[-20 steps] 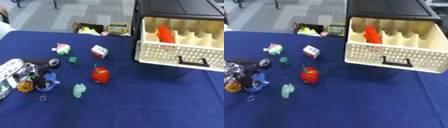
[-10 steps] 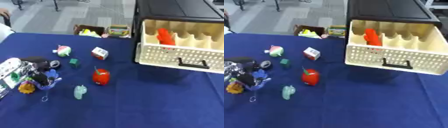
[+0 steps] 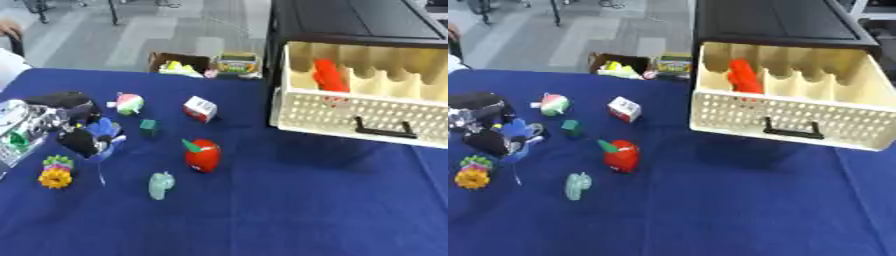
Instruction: Pick up objects from table and place into drawer.
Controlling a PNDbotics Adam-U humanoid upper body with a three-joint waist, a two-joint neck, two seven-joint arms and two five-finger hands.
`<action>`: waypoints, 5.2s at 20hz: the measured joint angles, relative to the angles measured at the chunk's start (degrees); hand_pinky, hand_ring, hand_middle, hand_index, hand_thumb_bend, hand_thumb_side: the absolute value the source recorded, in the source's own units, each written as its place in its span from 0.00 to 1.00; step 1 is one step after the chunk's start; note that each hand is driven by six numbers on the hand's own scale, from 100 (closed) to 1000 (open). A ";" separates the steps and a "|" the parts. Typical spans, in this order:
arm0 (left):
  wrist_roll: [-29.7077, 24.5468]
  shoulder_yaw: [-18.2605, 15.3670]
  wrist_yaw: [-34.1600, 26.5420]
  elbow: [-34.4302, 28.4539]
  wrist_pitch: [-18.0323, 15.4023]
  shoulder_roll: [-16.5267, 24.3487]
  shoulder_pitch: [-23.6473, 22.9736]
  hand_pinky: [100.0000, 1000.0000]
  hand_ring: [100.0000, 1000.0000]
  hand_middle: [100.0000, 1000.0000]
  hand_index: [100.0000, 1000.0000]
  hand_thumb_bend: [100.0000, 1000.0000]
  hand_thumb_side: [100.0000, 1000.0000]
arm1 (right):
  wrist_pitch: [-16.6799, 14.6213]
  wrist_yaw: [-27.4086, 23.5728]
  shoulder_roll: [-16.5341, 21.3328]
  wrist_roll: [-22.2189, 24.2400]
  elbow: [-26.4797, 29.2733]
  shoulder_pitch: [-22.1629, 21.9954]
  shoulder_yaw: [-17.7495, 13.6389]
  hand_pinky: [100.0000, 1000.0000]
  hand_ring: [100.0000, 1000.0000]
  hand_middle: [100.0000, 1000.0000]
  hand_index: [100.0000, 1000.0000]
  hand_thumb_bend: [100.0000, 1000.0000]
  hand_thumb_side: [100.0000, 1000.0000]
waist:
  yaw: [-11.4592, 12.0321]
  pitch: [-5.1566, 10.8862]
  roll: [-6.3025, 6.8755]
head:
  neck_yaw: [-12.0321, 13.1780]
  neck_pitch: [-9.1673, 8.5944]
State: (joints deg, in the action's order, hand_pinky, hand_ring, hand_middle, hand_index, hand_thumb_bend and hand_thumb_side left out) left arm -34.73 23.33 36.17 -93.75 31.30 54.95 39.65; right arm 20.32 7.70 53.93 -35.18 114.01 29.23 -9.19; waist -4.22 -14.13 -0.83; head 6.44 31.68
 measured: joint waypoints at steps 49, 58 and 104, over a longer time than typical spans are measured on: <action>24.29 -4.15 -1.02 16.64 -4.50 -36.21 38.62 0.00 0.18 0.44 0.18 0.00 0.22 | -0.75 -1.28 -2.13 1.19 0.00 8.11 0.77 0.14 0.31 0.24 0.71 0.00 0.97 | -8.41 -0.88 4.97 | 2.53 -3.42; 32.60 -4.28 -5.88 22.53 -9.10 -39.44 39.29 0.00 0.29 0.52 0.31 0.00 0.20 | -1.30 -1.73 -3.41 1.68 0.00 10.62 1.13 0.14 0.31 0.24 0.71 0.00 0.97 | -10.83 -2.02 5.93 | 5.16 -4.13; 35.40 -7.75 -6.06 8.47 -9.48 -27.54 27.97 0.48 0.62 0.55 0.77 0.10 0.68 | -4.36 -17.04 10.90 67.27 0.01 8.58 10.33 0.12 0.41 0.41 0.59 0.00 0.72 | -7.42 0.87 1.39 | 6.18 -2.26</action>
State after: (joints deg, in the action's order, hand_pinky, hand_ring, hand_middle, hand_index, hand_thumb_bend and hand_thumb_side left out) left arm 0.67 15.58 30.10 -85.28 21.82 27.40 67.62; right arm 15.96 -9.34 64.83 32.08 114.02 37.80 1.14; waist -11.65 -13.26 0.56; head 12.62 29.41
